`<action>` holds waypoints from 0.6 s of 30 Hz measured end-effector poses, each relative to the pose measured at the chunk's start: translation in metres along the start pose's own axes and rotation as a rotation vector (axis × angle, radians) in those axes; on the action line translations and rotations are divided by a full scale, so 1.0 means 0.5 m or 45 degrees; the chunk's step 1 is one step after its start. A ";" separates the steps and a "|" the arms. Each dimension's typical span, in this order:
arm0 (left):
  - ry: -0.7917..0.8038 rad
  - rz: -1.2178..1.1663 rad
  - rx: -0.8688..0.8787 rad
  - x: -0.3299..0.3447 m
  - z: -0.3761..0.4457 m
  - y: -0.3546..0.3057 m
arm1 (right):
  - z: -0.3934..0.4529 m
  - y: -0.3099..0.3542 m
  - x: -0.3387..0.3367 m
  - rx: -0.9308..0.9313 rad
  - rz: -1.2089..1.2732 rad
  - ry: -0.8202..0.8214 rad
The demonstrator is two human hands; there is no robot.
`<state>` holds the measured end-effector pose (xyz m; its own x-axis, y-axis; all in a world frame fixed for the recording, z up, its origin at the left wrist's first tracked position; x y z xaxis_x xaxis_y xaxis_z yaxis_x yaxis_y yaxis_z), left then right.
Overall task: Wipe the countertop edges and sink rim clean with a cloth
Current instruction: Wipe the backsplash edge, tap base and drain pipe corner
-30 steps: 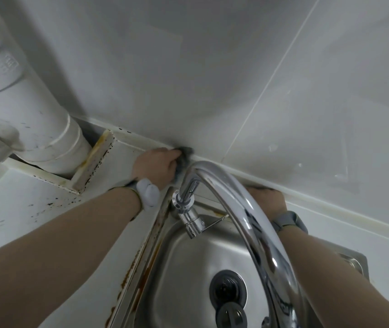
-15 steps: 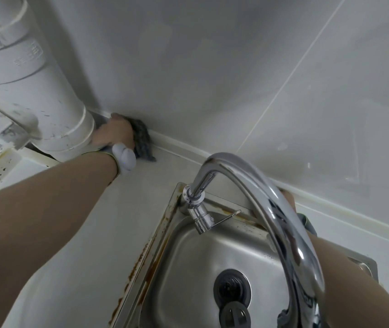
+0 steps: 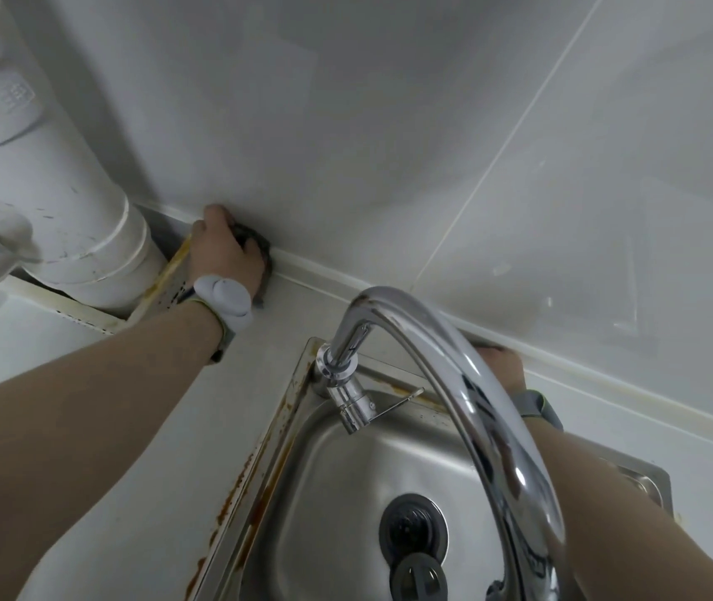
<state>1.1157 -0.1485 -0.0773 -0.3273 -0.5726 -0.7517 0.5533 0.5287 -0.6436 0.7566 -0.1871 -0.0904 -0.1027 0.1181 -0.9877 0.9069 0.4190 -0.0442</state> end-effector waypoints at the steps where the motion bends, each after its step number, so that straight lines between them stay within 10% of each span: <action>1: -0.004 0.049 0.006 -0.001 0.010 0.001 | 0.005 -0.004 0.007 -0.002 -0.017 0.027; 8: -0.223 -0.029 -0.282 -0.010 0.015 0.032 | 0.012 0.001 0.015 -0.123 0.069 -0.134; 18: -0.176 -0.024 0.145 0.009 -0.034 0.010 | 0.013 -0.013 0.030 -0.113 0.095 -0.147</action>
<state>1.1040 -0.1378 -0.0862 -0.2345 -0.6666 -0.7076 0.6337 0.4471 -0.6312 0.7519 -0.1939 -0.1059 0.0163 0.0496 -0.9986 0.8701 0.4913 0.0385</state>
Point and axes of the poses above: each hand's wrist, its own z-axis towards the middle knuckle, its own x-axis out of the palm, y = z × x, the point moved 7 cm from there along z, towards the middle knuckle, and after that the axes turned 8 degrees about -y, right-handed, at the moved point
